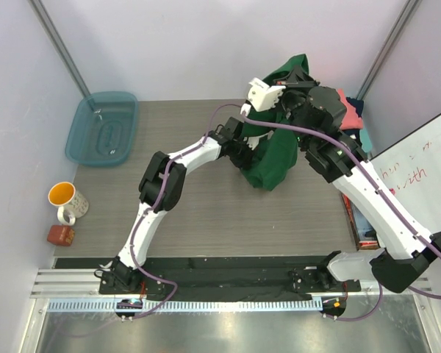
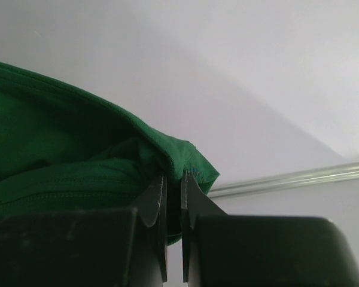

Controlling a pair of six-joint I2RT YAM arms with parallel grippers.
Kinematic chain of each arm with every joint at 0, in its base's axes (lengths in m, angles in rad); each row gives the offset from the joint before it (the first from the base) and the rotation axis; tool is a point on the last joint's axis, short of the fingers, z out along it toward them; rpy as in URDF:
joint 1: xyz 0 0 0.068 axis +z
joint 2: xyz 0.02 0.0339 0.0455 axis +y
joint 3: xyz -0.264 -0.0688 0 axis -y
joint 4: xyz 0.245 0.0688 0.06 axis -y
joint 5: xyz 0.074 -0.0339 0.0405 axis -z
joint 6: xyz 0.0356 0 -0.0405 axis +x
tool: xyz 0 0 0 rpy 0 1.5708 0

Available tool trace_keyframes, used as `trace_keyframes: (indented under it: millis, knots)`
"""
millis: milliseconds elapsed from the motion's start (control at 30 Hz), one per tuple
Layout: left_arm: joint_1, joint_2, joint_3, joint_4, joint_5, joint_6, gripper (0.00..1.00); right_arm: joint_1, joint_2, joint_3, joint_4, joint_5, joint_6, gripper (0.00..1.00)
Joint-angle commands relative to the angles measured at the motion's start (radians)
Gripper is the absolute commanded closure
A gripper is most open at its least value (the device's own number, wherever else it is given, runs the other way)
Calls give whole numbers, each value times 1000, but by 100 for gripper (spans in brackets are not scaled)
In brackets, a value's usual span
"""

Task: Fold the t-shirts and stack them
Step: Flatten out the tshirt

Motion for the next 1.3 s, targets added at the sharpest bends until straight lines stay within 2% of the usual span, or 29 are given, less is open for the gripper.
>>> trace_keyframes:
  millis: [0,200,367,567,700,1067,1133,1267]
  knots:
    - [-8,0,22,-109,-37,-1,100,6,-56,17,58,15,-6,99]
    - [35,-138,-46,-40,-359,-26,100,-5,-79,-49,99,63,5,99]
    - [122,-252,-60,-41,-519,-4,100,-8,-82,-161,297,196,26,99]
    - [256,-415,-84,-84,-675,42,100,-47,-105,-308,394,346,106,99]
    - [342,-512,-112,-124,-726,68,100,-147,-114,-426,458,393,137,99]
    - [443,-667,-129,-143,-786,143,100,-370,-53,-474,526,405,207,99]
    - [454,-689,-127,-143,-786,148,100,-385,-41,-467,517,402,224,99]
    - [457,-720,-132,-146,-777,178,100,-387,-35,-453,375,373,289,99]
